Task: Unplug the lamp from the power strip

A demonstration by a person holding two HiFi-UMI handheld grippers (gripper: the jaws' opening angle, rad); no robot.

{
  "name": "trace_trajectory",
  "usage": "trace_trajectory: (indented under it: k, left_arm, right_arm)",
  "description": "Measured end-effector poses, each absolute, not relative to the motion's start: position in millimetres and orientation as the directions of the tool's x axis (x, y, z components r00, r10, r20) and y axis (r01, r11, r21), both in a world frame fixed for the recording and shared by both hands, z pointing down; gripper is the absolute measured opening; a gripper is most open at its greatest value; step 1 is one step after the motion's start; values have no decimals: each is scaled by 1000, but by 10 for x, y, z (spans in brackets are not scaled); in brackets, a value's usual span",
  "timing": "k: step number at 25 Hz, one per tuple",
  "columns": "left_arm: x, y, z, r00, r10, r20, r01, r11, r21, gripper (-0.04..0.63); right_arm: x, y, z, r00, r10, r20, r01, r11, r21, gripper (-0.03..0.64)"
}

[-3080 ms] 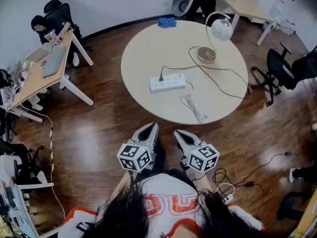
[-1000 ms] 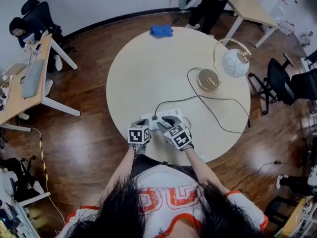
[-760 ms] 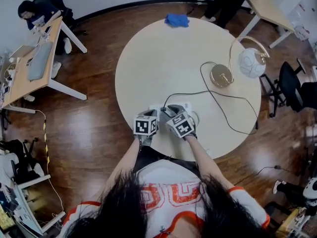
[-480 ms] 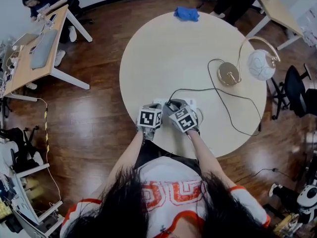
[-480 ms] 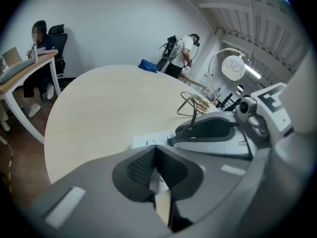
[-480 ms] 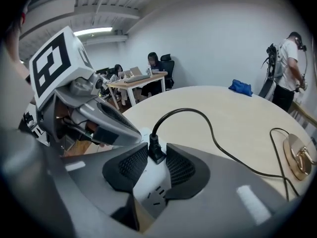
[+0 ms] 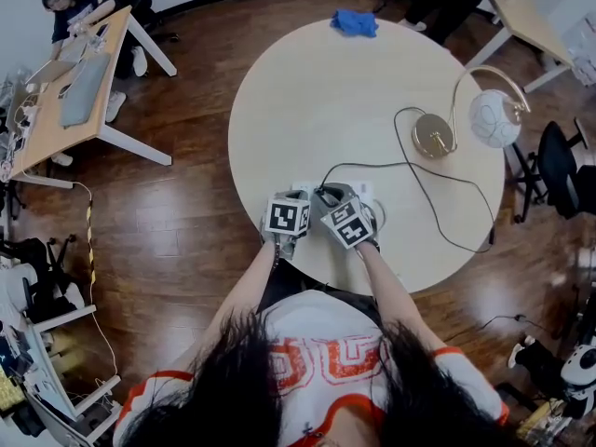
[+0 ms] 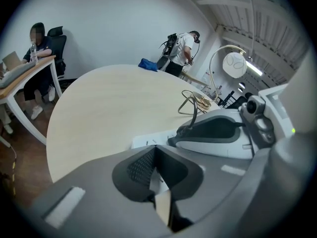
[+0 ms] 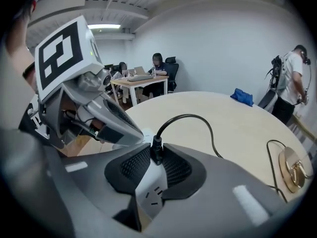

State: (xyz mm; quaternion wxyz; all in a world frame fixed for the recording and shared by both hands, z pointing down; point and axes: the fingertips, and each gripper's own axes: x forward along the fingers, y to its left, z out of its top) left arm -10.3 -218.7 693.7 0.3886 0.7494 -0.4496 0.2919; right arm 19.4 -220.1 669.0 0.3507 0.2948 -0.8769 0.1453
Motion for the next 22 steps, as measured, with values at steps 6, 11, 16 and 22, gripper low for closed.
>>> trace_trajectory:
  k: [6,11,16,22]
  left_arm:
    - [-97,-2186,6941,405,-445,799,-908,-300,293,0]
    - [-96,-2174,6939,398,-439,805,-908,-312,279,0]
    - [-77,-2222,6925,393,-446,804,-909,-320,266,0]
    - [-99,-2206,6929,403,-450,797,-908,-304,287,0]
  right_arm:
    - [217,-2190,6651,-601,-433,672,-647,757,-92,77]
    - [238,-2160,6591,-620,-470,628,-677,725,-127,72]
    - [268,-2186,6514,-621,-492,611,-671,736,-90,51]
    - [190,-2179,6555,-603,-466,647,-570,820,59,66]
